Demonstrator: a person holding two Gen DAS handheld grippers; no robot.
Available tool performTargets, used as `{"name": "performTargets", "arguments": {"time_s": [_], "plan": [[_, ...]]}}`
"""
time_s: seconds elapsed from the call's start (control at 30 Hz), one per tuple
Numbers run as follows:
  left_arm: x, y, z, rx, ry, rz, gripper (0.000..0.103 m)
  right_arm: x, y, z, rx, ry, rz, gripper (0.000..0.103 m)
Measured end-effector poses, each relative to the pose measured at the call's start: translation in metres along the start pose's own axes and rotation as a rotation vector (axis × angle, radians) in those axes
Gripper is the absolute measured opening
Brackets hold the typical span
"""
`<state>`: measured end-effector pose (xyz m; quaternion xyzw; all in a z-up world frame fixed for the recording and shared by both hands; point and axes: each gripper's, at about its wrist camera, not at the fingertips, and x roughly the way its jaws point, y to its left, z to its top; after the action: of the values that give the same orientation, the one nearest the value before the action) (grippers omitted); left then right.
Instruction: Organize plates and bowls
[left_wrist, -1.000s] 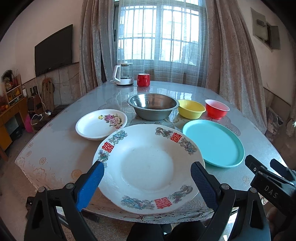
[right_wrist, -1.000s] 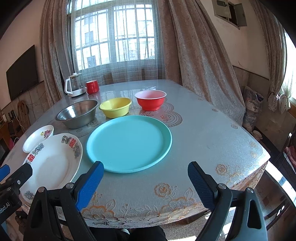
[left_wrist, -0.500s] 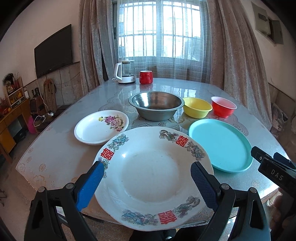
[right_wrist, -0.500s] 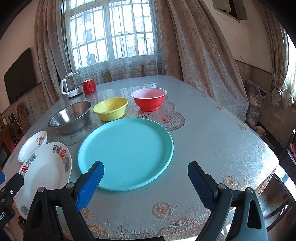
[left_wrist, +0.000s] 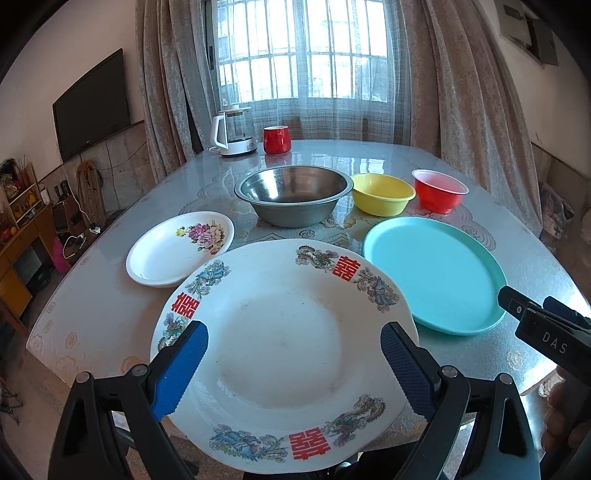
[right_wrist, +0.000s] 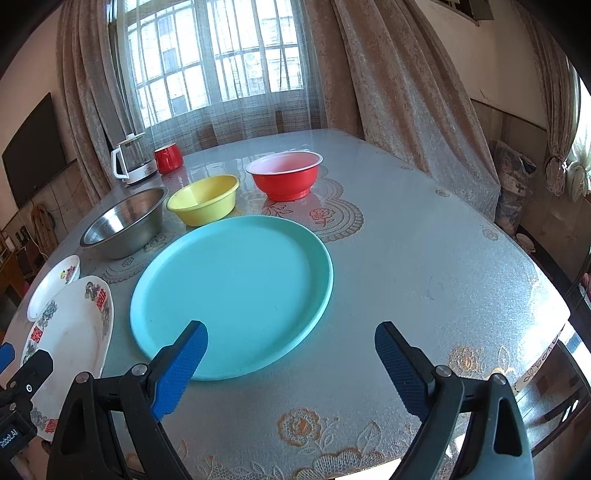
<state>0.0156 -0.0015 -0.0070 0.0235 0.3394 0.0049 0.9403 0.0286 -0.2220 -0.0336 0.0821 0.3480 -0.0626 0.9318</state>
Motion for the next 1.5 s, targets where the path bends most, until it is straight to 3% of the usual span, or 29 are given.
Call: {"name": "performTargets", "arguments": {"time_s": [0.3,0.6,0.7,0.77,0.8,0.9,1.17,1.5], "plan": [[0.001,-0.007,0.003,0.026,0.003,0.002,0.095,0.002,-0.005,0.001,0.01,0.005,0.007,0.094],[0.009,-0.018,0.02,0.064,0.013,-0.047,0.095,0.011,-0.018,0.003,0.046,0.027,0.004,0.094],[0.018,-0.023,0.035,0.087,0.021,-0.091,0.09,0.019,-0.026,0.006,0.063,0.046,0.0,0.094],[0.027,-0.03,0.045,0.107,0.043,-0.139,0.081,0.026,-0.031,0.008,0.083,0.059,-0.005,0.094],[0.032,-0.033,0.051,0.114,0.059,-0.169,0.079,0.029,-0.033,0.008,0.091,0.065,-0.008,0.091],[0.052,-0.046,0.066,0.144,0.103,-0.221,0.061,0.04,-0.033,0.012,0.088,0.095,0.007,0.08],[0.108,-0.074,0.086,0.22,0.217,-0.26,0.048,0.054,-0.022,0.022,0.018,0.096,-0.014,0.049],[0.143,-0.095,0.092,0.27,0.3,-0.288,0.046,0.063,-0.014,0.029,-0.074,0.097,-0.026,0.028]]}}
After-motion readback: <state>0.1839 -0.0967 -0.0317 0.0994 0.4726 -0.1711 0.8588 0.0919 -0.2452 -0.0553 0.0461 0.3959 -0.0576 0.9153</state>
